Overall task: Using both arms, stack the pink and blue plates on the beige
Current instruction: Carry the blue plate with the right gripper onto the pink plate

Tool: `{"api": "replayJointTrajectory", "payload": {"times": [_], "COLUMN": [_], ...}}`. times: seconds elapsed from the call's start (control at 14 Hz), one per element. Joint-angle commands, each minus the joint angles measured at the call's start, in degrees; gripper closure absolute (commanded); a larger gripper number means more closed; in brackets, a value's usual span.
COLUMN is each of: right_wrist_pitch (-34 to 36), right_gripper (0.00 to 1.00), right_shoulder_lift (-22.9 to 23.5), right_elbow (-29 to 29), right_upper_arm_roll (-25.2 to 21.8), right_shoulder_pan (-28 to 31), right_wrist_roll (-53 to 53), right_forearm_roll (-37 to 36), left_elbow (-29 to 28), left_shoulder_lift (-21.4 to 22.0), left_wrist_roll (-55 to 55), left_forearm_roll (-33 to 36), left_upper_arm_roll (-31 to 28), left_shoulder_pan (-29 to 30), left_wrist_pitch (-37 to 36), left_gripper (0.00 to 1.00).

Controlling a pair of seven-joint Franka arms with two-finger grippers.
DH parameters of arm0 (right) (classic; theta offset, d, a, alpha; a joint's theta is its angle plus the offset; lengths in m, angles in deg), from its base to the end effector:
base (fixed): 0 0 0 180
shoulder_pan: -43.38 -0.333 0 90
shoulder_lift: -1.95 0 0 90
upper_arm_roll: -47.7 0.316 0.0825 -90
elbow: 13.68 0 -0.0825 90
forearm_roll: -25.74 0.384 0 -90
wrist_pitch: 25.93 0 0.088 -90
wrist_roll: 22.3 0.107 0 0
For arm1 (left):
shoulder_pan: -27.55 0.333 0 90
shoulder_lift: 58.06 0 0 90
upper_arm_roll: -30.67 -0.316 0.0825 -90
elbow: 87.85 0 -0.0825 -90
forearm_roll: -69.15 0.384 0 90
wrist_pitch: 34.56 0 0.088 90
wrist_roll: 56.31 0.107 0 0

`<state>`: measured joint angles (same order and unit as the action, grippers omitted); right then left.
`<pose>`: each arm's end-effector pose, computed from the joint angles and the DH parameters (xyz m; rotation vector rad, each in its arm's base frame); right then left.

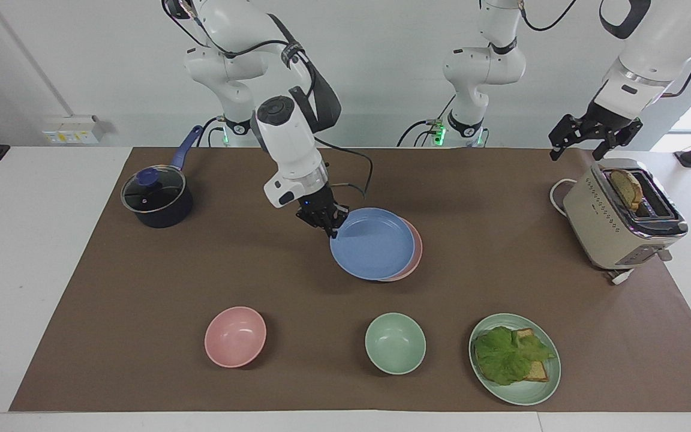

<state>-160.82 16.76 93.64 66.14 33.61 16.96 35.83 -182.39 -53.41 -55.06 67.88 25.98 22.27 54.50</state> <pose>0.5671 0.2929 0.4064 -2.7933 0.4543 -0.1019 0.5269 -0.0060 0.6295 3.1122 -0.0508 -0.0227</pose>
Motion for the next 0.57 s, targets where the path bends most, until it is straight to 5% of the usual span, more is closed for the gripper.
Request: {"api": "replayJointTrajectory", "payload": {"times": [0.0,0.5], "right_wrist_pitch": [-0.8,-7.1], "right_gripper": [1.00,1.00], "right_shoulder_lift": [2.1,5.0], "right_elbow": [-1.5,3.7], "right_upper_arm_roll": [-0.1,-0.2], "right_shoulder_pan": [-0.9,-3.9], "right_wrist_roll": [1.2,0.8], "right_forearm_roll": [5.4,6.6], "left_elbow": [0.2,0.2], "left_shoulder_lift": [0.4,0.4], "left_wrist_roll": [0.4,0.4], "left_forearm_roll": [-0.4,-0.4], "left_upper_arm_roll": [0.7,0.7], "left_shoulder_pan": [1.2,1.2], "left_wrist_pitch": [-0.4,-0.4], "left_gripper": [0.00,0.00]}}
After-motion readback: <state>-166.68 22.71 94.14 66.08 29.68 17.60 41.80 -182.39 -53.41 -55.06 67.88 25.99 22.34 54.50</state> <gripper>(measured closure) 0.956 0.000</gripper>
